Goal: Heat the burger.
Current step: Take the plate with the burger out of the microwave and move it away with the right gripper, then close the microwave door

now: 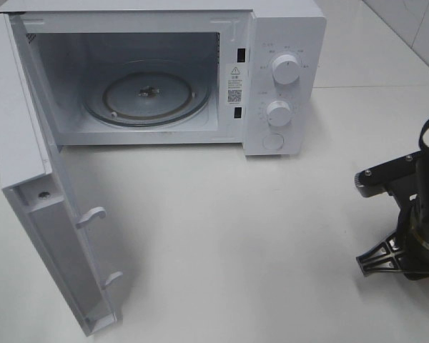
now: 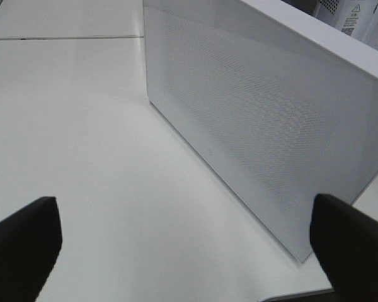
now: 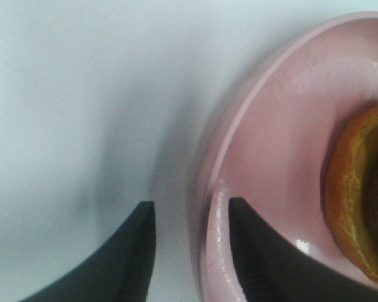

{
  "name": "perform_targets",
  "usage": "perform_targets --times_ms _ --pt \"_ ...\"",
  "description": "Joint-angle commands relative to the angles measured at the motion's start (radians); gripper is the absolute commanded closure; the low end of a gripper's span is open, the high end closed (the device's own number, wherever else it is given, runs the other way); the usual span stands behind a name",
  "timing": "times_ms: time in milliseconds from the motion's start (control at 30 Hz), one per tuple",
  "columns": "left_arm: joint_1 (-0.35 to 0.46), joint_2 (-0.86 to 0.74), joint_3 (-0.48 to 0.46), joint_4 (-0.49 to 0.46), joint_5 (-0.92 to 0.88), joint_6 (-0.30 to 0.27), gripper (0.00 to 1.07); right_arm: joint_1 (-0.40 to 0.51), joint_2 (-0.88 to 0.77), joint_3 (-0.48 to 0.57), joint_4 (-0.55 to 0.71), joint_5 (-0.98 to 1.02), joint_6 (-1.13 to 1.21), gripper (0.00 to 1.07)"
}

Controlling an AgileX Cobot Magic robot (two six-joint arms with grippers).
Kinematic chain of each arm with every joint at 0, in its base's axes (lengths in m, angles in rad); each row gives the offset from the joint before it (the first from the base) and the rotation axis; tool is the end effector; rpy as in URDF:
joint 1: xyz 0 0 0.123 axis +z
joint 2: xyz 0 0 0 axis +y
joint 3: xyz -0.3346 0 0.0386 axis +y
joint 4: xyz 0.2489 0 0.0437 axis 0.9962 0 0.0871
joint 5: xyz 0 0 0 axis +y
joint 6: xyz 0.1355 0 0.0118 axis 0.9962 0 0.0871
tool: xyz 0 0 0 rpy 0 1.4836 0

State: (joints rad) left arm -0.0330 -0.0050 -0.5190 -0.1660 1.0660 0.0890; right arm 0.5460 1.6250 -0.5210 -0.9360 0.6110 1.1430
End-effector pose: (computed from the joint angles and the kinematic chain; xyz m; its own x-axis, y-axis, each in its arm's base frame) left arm -0.0206 -0.0190 0.2639 -0.4324 0.0223 -0.9014 0.1664 0.9845 -0.0554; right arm 0.2266 0.0641 0.1333 -0.9240 -0.2502 -0.2890 -0.1262 0.9133 -0.3871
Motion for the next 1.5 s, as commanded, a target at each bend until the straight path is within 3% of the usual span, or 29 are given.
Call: perform_targets --times_ms 33,233,333,467,567,733,900,1500 --pt "0.003 -0.005 0.002 -0.005 0.0 -0.003 0.07 -0.002 -0.061 -0.016 0.047 0.004 -0.1 0.57" --pt "0.003 -0.005 0.002 -0.005 0.0 -0.003 0.07 -0.002 -0.181 -0.026 0.17 -0.014 -0.258 0.56" --pt "0.003 -0.005 0.002 -0.005 0.0 -0.003 0.07 -0.002 -0.266 -0.026 0.26 -0.027 -0.377 0.49" --pt "0.003 -0.005 0.002 -0.005 0.0 -0.003 0.07 -0.002 -0.393 -0.026 0.373 -0.023 -0.566 0.27" --pt "0.003 -0.005 0.002 -0.005 0.0 -0.003 0.07 -0.002 -0.468 -0.042 0.482 0.016 -0.672 0.21" --pt "0.003 -0.005 0.002 -0.005 0.0 -0.003 0.07 -0.002 -0.576 -0.068 0.66 0.09 -0.849 0.22" --pt "0.003 -0.005 0.002 -0.005 0.0 -0.003 0.07 -0.002 -0.682 -0.069 0.759 0.116 -0.925 0.23" --pt "0.003 -0.005 0.002 -0.005 0.0 -0.003 0.07 -0.002 -0.995 -0.049 0.769 0.259 -0.937 0.27"
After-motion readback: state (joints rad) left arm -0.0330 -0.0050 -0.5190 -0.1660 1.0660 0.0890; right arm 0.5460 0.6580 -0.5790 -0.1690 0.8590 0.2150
